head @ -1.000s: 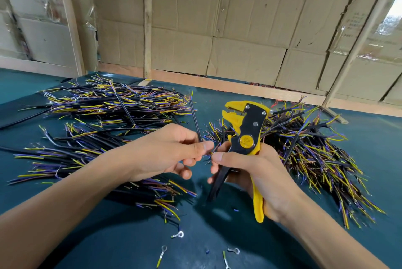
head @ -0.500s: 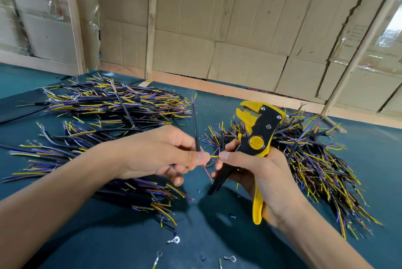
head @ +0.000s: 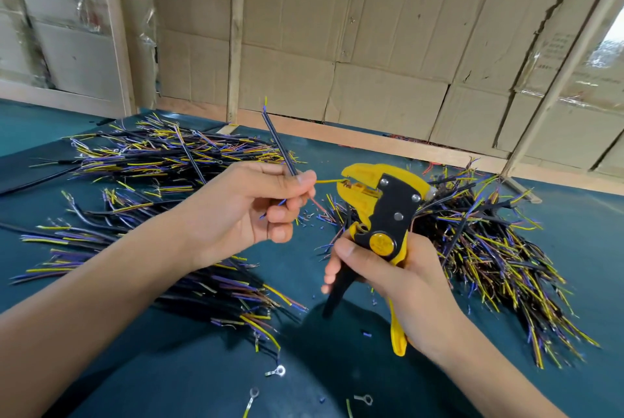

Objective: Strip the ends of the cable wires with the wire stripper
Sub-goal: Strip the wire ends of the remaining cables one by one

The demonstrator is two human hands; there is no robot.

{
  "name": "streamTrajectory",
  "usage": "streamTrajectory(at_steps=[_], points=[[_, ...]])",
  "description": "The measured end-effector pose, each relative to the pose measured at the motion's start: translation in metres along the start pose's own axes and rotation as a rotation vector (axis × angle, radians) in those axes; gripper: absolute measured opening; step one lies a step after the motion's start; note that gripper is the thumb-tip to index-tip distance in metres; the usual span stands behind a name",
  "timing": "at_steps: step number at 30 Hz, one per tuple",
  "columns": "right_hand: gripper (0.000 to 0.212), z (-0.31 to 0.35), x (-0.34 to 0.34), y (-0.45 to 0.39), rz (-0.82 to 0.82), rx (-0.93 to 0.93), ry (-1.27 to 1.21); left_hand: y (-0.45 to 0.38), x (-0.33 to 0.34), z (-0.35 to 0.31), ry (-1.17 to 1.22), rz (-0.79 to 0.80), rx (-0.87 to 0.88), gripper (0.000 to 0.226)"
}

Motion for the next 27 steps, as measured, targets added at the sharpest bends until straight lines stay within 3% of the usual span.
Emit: streamTrajectory(at_steps=[10, 20, 27], points=[[0.018, 0.0, 0.005, 0.003, -0.013, -0.078, 0.023, 0.001, 0.007, -0.004, 0.187, -0.053, 0.06, 0.017], [0.015, -0.002, 0.006, 0.004, -0.031, -0.099, 0.075, 0.001, 0.022, 0.004, 0.129, -0.135, 0.095, 0.015], [0.025, 0.001, 0.006, 0.004, -0.072, -0.053, 0.096, 0.003, 0.025, 0.005, 0.104, -0.155, 0.099, 0.016]])
Point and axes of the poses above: each hand's wrist, its own y-axis away from the middle knuckle, its own x-axis out of the palm, z = x × y, the point moved 1 cm from there along -y, towards the middle knuckle, and after that the axes turned 3 degrees about x, right-handed, at the moved point
